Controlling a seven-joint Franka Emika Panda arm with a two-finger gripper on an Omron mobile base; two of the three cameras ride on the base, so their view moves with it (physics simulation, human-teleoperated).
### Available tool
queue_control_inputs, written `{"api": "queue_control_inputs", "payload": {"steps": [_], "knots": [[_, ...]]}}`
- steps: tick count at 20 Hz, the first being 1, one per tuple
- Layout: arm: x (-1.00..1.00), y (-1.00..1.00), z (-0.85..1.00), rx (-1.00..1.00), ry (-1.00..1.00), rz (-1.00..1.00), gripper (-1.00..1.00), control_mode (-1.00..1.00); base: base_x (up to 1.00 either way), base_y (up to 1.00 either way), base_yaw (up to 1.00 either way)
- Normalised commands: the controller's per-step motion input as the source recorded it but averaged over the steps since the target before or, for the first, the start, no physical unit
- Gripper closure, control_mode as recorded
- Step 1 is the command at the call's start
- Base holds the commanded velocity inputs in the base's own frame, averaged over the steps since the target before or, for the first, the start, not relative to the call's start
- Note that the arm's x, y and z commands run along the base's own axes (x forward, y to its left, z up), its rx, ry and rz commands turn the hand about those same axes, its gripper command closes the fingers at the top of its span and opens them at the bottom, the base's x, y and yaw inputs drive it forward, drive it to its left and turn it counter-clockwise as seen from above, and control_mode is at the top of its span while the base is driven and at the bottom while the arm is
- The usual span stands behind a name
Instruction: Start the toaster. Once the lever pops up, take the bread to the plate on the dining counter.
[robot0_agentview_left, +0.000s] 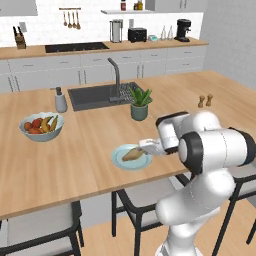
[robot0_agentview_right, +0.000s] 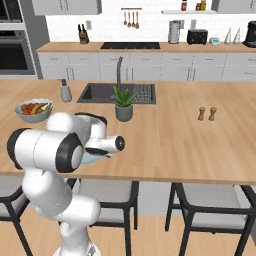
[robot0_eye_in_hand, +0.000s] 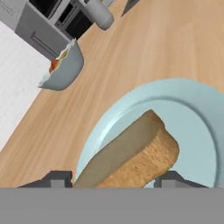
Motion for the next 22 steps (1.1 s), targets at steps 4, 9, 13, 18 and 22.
{"api": "queue_control_inputs", "payload": {"steps": [4, 9, 13, 18, 22], "knots": [[-0.01, -0.31, 0.14, 0.00, 0.01, -0.17, -1.00, -1.00, 0.00, 0.00, 0.00], [0.00, -0.33, 0.51, 0.00, 0.14, -0.23, -1.00, -1.00, 0.00, 0.00, 0.00], [-0.04, -0.29, 0.55, 0.00, 0.30, -0.25, -1.00, -1.00, 0.00, 0.00, 0.00], [-0.33, -0.19, 0.89, 0.00, 0.37, -0.19, -1.00, -1.00, 0.00, 0.00, 0.00], [-0.55, -0.32, 0.99, 0.00, 0.32, -0.14, -1.00, -1.00, 0.00, 0.00, 0.00]]}}
